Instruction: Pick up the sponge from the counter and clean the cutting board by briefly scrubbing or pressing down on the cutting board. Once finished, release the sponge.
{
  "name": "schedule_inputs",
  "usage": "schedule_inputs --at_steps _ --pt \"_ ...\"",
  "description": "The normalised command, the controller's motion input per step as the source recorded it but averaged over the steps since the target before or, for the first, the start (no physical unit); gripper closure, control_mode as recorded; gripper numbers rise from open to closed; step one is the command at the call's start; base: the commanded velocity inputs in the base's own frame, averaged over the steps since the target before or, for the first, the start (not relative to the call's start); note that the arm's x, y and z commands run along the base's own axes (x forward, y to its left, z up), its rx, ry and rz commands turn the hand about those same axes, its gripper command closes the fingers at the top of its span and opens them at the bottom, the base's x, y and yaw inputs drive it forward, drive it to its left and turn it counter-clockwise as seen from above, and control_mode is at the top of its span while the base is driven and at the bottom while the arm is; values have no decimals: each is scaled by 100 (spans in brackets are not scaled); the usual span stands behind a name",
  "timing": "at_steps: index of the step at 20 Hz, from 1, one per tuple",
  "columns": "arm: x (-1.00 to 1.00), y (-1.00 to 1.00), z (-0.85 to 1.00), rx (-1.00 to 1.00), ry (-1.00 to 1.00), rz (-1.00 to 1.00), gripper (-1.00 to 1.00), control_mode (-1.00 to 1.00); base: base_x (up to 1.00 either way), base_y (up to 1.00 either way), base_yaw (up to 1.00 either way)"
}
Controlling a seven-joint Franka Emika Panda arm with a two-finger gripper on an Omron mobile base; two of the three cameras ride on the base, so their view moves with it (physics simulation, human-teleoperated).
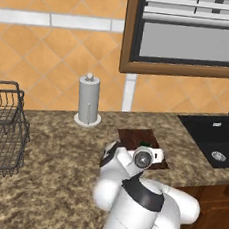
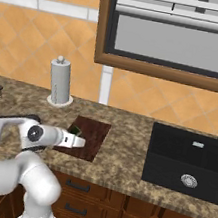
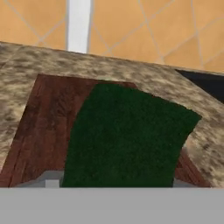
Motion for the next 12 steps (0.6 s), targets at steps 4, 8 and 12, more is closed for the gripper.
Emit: schedule_inputs --at_steps 4,8,12 --pt "84 -19 100 18 22 7 100 -100 0 0 0" --pt "96 -8 63 21 35 20 100 -100 0 0 0" --pt "100 0 4 23 29 32 100 -100 0 0 0"
